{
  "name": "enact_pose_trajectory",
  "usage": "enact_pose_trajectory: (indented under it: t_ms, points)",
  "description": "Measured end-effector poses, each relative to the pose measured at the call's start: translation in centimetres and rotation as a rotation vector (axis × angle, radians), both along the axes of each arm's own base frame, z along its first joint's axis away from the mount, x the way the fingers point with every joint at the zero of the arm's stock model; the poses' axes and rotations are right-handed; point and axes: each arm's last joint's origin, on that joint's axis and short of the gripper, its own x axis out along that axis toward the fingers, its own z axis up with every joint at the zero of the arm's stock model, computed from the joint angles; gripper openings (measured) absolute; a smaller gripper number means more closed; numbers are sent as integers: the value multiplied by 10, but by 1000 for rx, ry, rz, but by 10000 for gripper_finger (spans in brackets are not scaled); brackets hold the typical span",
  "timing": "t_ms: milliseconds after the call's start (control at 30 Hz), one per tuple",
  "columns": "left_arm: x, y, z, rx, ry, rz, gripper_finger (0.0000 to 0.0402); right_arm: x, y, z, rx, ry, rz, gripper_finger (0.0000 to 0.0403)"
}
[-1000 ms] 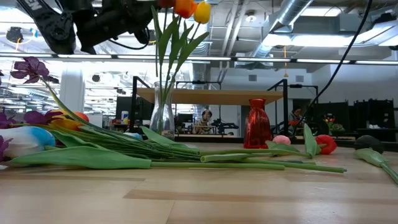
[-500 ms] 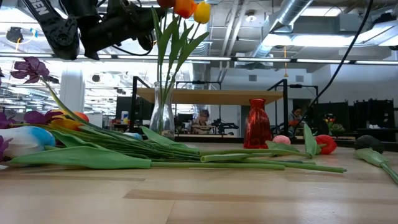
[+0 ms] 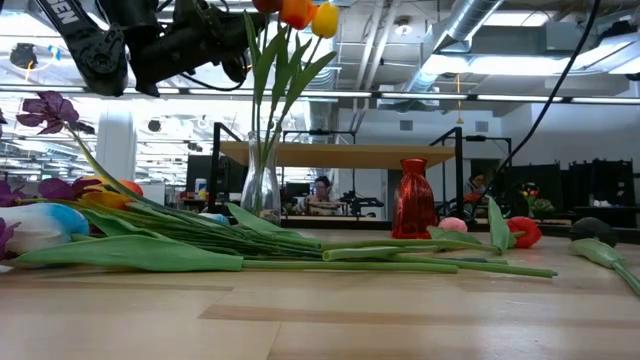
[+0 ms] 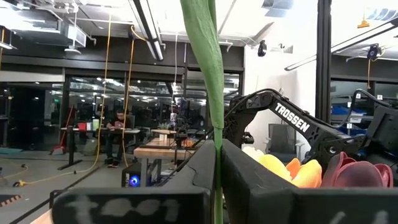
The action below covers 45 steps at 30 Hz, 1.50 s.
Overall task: Pick and place flowers into a vace then onto a shelf
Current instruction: Put the left black tulip into the transparent vase
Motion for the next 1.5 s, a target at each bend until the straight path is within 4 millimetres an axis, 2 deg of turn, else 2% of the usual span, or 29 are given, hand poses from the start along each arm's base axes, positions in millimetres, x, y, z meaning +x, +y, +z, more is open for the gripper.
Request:
enact_pose_trajectory:
  t_ms: [1367, 1500]
  points:
    - [0, -3, -1, 74, -4, -9, 0, 2, -3, 0, -8, -1, -6, 230]
    - [5, -2, -8, 62, 17, -18, 0, 2, -3, 0, -8, -1, -6, 230]
